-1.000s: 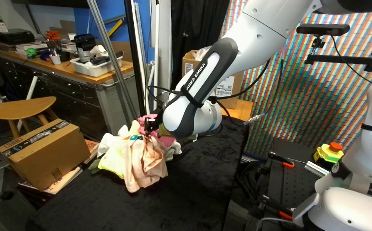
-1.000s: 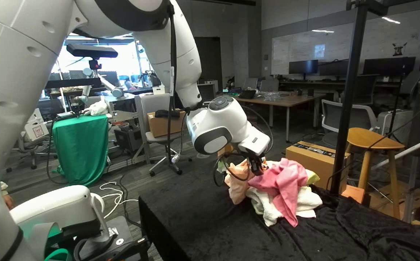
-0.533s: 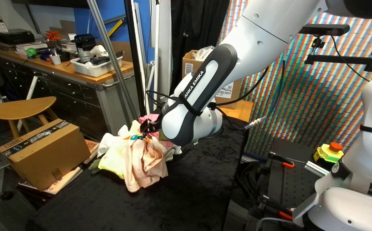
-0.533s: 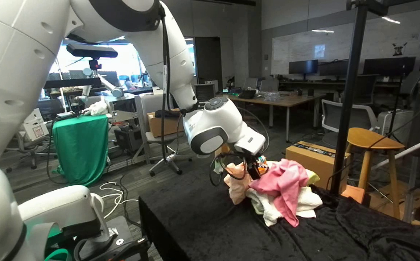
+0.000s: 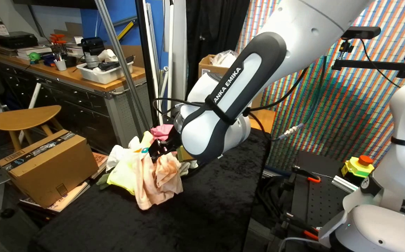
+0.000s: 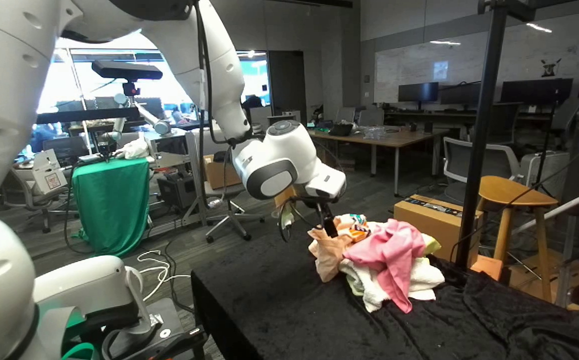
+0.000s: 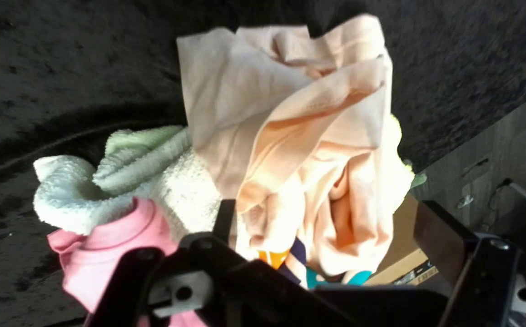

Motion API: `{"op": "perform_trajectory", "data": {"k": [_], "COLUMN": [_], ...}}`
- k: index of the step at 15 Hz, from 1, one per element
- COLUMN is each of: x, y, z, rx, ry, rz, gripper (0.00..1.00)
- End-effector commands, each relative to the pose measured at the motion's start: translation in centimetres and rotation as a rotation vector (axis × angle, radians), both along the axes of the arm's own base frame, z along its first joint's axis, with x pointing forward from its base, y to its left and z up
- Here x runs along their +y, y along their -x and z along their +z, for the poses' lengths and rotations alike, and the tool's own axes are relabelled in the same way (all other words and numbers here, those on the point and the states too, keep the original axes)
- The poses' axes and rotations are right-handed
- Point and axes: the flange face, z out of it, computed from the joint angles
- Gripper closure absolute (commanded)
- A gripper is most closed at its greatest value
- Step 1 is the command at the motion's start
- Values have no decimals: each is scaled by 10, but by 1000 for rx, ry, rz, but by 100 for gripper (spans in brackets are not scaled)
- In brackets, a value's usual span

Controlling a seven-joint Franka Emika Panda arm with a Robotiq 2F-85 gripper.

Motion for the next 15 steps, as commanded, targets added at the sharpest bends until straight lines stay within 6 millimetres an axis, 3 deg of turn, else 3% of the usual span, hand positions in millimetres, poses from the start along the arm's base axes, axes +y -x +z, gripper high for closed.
{"op": "perform_trajectory", "data": {"k": [1, 5, 9, 11, 12, 13, 15], "x": [-7, -24, -25, -20, -17, 0, 14], "y": [34, 55, 78, 98, 109, 136, 171], "z": [31, 57, 109, 144, 157, 151, 163], "rx": [149, 341, 380, 340, 334, 316, 273], "ry": [13, 120, 249, 321, 331, 330, 315], "rz": [121, 177, 190, 198, 208, 222, 241], "gripper": [0, 0, 0, 0, 0, 0, 0]}}
